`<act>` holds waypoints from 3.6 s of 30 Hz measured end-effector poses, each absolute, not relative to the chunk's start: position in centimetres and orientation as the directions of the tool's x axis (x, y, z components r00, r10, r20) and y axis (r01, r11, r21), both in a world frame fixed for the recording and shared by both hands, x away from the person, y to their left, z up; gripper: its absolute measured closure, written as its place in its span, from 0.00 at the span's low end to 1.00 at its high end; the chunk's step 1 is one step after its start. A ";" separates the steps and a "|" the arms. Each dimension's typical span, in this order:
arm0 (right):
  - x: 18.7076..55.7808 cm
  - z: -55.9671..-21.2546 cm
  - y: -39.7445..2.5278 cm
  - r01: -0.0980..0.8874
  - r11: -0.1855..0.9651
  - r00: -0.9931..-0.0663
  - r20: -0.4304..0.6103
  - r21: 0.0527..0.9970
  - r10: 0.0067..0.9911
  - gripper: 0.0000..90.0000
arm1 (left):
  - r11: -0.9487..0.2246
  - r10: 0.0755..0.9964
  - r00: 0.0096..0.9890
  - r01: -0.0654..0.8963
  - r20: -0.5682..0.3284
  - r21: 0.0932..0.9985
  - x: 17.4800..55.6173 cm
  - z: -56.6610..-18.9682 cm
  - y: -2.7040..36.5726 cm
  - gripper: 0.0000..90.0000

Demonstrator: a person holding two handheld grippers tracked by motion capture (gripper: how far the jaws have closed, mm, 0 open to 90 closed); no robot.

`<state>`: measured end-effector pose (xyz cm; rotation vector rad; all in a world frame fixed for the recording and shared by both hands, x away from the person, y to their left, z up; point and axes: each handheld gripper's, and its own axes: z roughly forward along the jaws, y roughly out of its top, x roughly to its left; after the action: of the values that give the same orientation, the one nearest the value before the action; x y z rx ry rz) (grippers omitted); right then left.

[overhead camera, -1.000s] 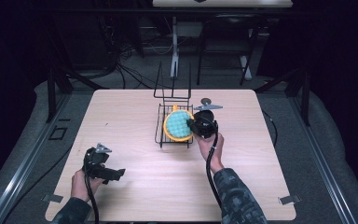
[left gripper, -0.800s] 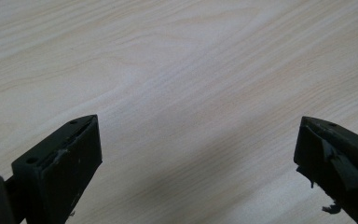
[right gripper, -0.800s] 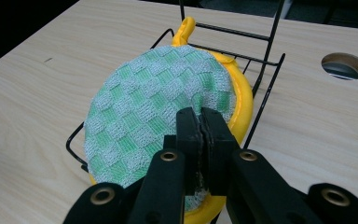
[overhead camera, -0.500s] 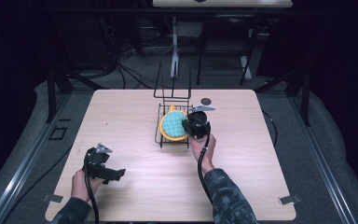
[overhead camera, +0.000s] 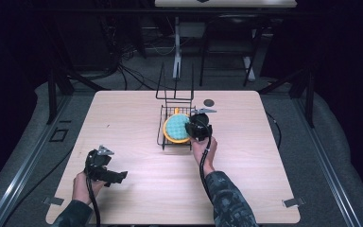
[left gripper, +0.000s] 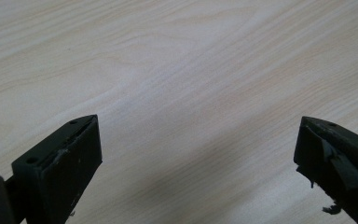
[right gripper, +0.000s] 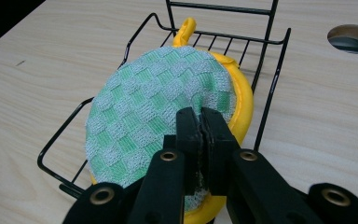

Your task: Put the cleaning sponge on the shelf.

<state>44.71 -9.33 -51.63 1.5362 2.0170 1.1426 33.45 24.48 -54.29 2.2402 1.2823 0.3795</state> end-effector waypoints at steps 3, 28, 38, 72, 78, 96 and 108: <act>44.7 -51.9 -9.1 0.635 0.082 -0.340 0.183 0.768 0.922 0.96 | -0.414 0.858 0.513 0.711 -0.018 0.568 33.5 -54.3 24.5 0.01; 45.0 -53.2 -8.9 0.654 -0.039 -0.234 0.251 0.756 0.939 0.96 | -0.419 0.855 0.518 0.708 -0.015 0.569 33.5 -54.3 24.5 0.01; 44.9 -53.1 -8.9 0.655 -0.031 -0.247 0.252 0.755 0.936 0.89 | -0.421 0.854 0.520 0.709 -0.016 0.566 33.5 -54.3 24.4 0.01; 42.4 -50.3 -10.2 0.658 0.159 -0.439 0.203 0.736 0.875 0.17 | -0.419 0.855 0.519 0.709 -0.017 0.567 33.5 -54.3 24.5 0.01; 41.2 -49.0 -11.2 0.643 0.191 -0.489 0.206 0.742 0.848 0.13 | -0.420 0.855 0.519 0.708 -0.014 0.568 33.5 -54.3 24.3 0.01; 36.1 -46.2 -15.5 0.620 0.317 -0.563 0.126 0.717 0.817 0.02 | -0.419 0.855 0.519 0.710 -0.018 0.566 33.5 -54.3 24.2 0.01; 31.7 -46.9 -18.9 0.626 0.354 -0.556 0.079 0.694 0.828 0.01 | -0.421 0.854 0.520 0.708 -0.016 0.566 33.5 -54.3 24.3 0.01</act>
<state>31.72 -18.95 -46.92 1.2935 2.3347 1.0048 33.46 24.26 -54.26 2.2501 1.2707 0.3750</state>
